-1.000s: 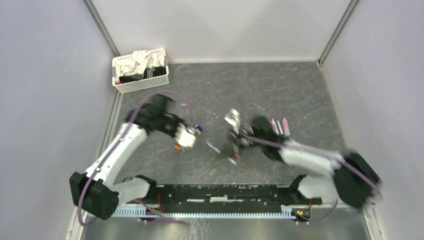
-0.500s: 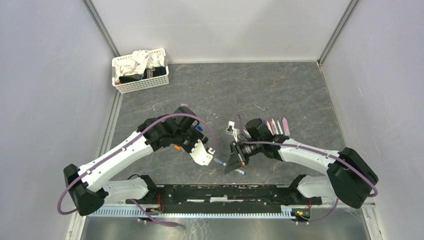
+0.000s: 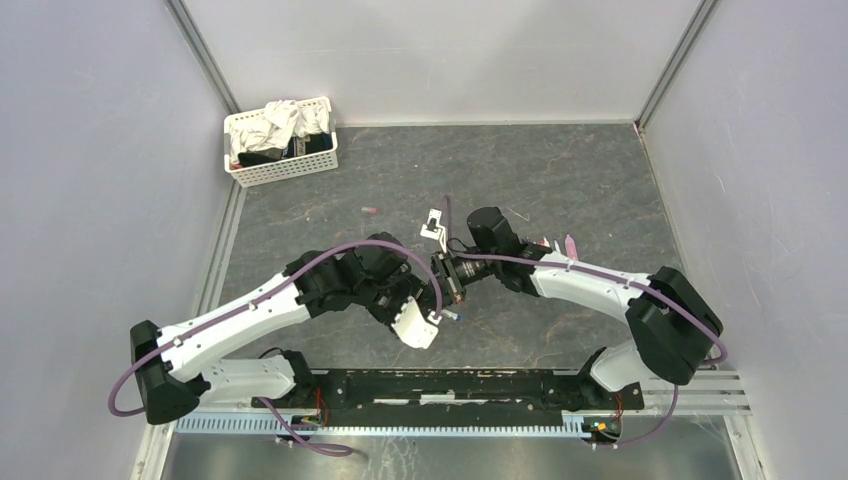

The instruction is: Open the pen caps

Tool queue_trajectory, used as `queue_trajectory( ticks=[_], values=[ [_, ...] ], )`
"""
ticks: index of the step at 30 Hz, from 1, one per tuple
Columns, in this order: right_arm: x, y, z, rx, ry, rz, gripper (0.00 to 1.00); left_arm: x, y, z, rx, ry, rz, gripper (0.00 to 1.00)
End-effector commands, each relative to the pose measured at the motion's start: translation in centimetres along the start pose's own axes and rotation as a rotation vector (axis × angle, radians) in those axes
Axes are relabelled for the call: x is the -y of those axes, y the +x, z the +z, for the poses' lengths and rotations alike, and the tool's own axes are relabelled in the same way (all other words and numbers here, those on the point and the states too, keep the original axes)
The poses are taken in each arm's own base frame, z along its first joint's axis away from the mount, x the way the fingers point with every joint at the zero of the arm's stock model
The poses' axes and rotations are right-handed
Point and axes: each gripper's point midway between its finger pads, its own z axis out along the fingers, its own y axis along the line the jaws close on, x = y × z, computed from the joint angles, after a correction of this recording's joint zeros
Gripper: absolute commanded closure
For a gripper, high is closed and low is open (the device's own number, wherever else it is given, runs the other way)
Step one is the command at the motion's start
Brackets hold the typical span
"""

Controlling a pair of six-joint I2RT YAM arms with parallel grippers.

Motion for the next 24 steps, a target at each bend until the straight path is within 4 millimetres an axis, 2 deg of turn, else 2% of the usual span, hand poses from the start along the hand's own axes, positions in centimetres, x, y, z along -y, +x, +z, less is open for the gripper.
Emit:
queue_trajectory(
  ticks=[1,5,7,10,11,12,13,15,17,18,23,24],
  values=[
    [-1.5,-1.9,0.3,0.017,-0.045,-0.058,1.00,-1.7,0.0,0.5,-0.012,-0.068,-0.064,0.42],
    [-1.3,-1.9,0.4,0.019,-0.039,-0.056,1.00,-1.9,0.7,0.6,-0.049,-0.075,-0.073,0.73],
    [-1.2,-1.6,0.3,0.017,-0.039,-0.059,1.00,-1.9,1.0,0.7,-0.066,-0.075,-0.075,0.83],
    [-1.1,-1.6,0.4,0.019,-0.036,-0.053,1.00,-1.6,1.2,0.9,-0.071,-0.065,-0.067,0.89],
    [-1.0,-1.8,0.5,0.025,-0.035,-0.045,0.94,-1.6,1.1,0.9,-0.066,-0.064,-0.068,0.93],
    [-0.9,-2.2,0.7,0.031,-0.032,-0.034,0.80,-1.7,0.9,0.9,-0.059,-0.065,-0.070,0.97],
    [-0.9,-2.7,0.9,0.039,-0.031,-0.032,0.74,-1.9,0.7,0.8,-0.052,-0.068,-0.068,0.97],
    [-0.9,-3.9,1.6,0.043,-0.033,-0.034,0.67,-2.2,0.3,0.6,-0.037,-0.073,-0.066,0.98],
    [-1.0,-5.0,2.2,0.047,-0.031,-0.045,0.64,-2.2,0.0,0.5,-0.022,-0.067,-0.055,0.98],
    [-0.9,-5.5,2.4,0.053,-0.028,-0.049,0.65,-2.2,-0.2,0.4,-0.014,-0.067,-0.054,0.98],
    [-0.8,-7.8,3.2,0.105,-0.039,-0.058,0.98,-2.5,-1.1,0.1,0.027,-0.073,-0.064,0.98],
    [-0.7,-8.1,3.4,0.112,-0.033,-0.061,1.00,-2.5,-1.2,0.1,0.031,-0.072,-0.061,0.98]
  ],
)
